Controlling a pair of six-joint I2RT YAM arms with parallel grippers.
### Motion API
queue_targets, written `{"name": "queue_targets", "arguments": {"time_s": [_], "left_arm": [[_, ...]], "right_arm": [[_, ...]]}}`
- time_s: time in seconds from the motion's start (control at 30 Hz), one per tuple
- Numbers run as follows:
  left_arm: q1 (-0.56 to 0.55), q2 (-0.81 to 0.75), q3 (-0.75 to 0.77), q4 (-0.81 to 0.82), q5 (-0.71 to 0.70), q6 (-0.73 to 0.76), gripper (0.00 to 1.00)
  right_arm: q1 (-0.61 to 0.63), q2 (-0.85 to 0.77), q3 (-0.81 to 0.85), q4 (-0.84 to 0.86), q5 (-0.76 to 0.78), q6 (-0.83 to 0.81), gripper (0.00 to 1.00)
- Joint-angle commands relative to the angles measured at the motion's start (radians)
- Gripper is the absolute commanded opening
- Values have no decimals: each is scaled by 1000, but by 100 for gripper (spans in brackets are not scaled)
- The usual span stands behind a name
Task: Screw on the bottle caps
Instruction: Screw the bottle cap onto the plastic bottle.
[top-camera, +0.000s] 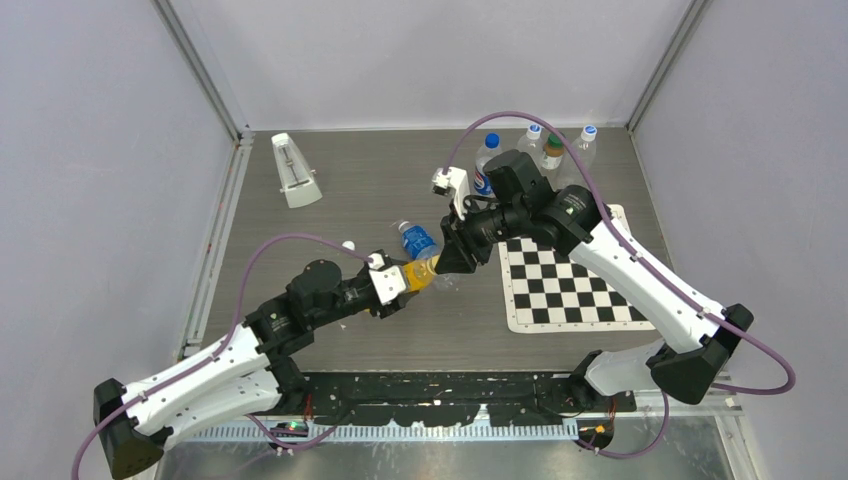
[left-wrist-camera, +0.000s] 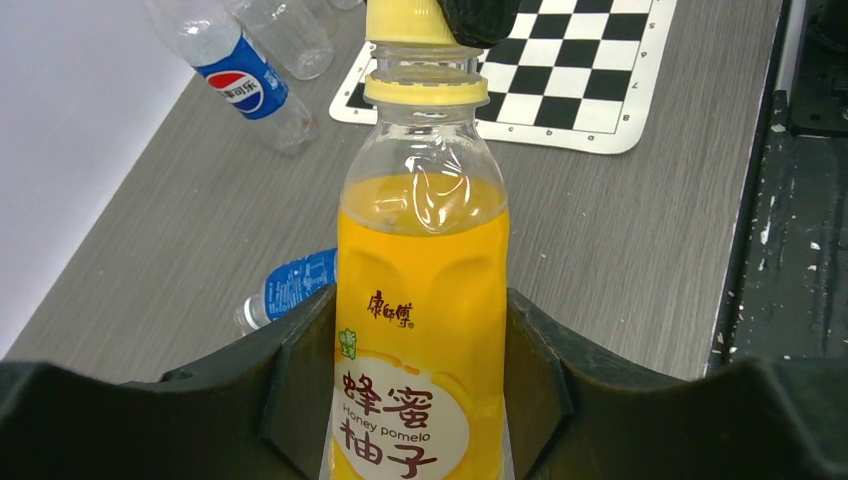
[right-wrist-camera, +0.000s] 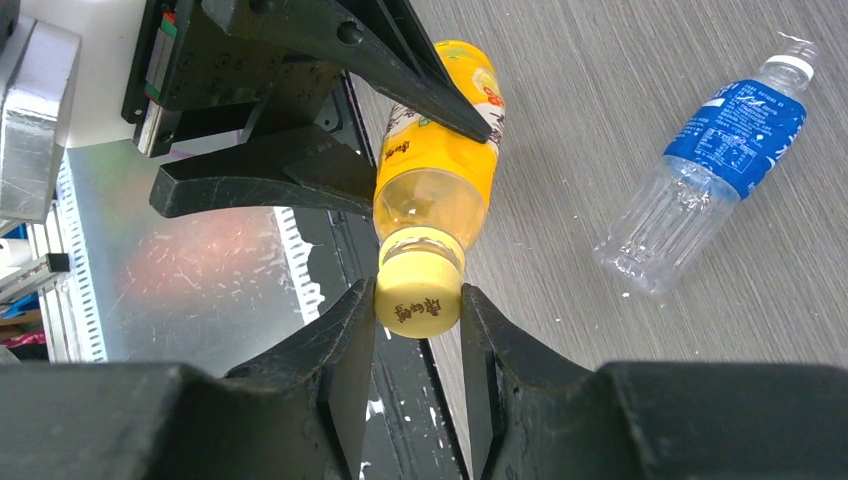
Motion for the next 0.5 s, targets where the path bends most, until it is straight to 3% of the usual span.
{"name": "queue_targets", "arguments": {"time_s": [0.0,0.47], "left_arm": [[0,0,74,4,19,-30,12],[0,3,119,-60,80,-79,7]], "right_arm": [[2,11,11,-7,-2,-37,15],[1,49,48,-82,-53,-127,15]]}}
